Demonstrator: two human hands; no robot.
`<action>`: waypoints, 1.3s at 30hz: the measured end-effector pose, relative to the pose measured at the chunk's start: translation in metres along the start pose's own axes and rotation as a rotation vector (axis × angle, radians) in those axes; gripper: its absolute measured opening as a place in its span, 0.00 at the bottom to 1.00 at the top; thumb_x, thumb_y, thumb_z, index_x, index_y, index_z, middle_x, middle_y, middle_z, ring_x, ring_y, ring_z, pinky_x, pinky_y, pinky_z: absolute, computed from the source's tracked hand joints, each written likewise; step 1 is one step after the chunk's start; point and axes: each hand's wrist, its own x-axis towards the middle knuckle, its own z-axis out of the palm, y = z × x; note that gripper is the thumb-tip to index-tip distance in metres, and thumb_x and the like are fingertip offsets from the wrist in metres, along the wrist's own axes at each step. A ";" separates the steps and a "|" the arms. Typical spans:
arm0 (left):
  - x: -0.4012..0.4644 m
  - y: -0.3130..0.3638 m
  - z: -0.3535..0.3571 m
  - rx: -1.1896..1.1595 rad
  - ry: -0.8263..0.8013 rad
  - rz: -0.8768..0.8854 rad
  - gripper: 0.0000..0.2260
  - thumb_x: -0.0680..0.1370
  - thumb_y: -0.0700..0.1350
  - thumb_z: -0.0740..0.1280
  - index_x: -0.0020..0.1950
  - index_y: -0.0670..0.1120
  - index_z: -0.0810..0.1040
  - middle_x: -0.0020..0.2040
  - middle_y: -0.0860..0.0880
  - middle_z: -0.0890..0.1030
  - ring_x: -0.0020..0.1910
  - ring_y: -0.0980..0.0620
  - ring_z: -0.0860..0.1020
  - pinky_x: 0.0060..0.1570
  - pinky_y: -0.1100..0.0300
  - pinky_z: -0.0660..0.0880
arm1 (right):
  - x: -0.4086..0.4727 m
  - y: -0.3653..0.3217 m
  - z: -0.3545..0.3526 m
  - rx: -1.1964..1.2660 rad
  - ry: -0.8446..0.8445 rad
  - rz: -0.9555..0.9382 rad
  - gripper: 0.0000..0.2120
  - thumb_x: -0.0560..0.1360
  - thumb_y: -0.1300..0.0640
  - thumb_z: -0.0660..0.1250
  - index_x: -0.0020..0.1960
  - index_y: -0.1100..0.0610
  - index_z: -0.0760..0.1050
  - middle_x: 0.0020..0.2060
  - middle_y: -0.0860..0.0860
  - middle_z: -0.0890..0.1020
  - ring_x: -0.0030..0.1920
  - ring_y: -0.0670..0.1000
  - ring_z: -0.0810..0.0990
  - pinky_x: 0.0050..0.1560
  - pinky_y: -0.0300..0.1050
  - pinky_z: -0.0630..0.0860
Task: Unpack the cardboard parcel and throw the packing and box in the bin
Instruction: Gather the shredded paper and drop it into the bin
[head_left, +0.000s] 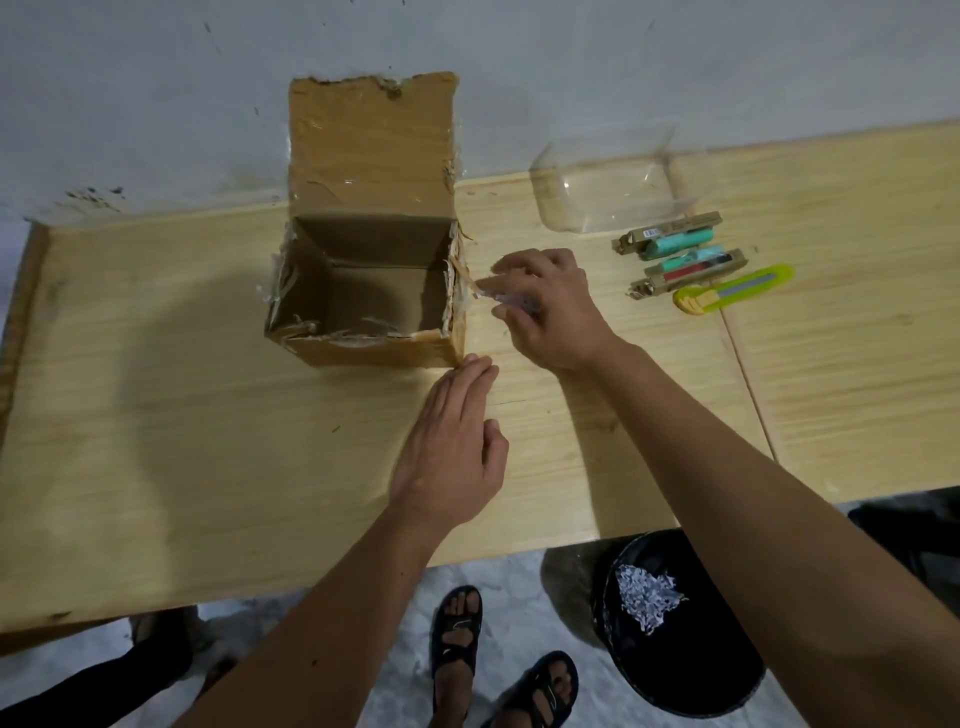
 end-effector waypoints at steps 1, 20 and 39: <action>0.000 0.000 0.000 0.000 0.000 -0.002 0.25 0.81 0.44 0.59 0.79 0.40 0.67 0.79 0.46 0.67 0.82 0.51 0.61 0.80 0.51 0.61 | 0.000 0.002 -0.001 0.003 -0.017 -0.015 0.14 0.77 0.56 0.71 0.62 0.48 0.83 0.64 0.49 0.79 0.62 0.59 0.72 0.61 0.49 0.67; -0.002 -0.003 0.003 -0.034 0.085 0.061 0.23 0.81 0.40 0.62 0.76 0.37 0.70 0.76 0.41 0.71 0.79 0.44 0.67 0.76 0.47 0.66 | -0.103 -0.008 -0.029 -0.010 0.048 0.107 0.07 0.78 0.64 0.70 0.53 0.60 0.86 0.49 0.55 0.84 0.52 0.58 0.82 0.51 0.47 0.77; 0.021 0.168 0.082 -0.100 -0.188 0.387 0.23 0.81 0.46 0.59 0.76 0.44 0.68 0.74 0.44 0.73 0.74 0.46 0.70 0.74 0.44 0.70 | -0.332 0.044 -0.102 0.155 0.451 0.609 0.03 0.76 0.61 0.75 0.49 0.56 0.87 0.43 0.45 0.81 0.41 0.40 0.79 0.43 0.29 0.72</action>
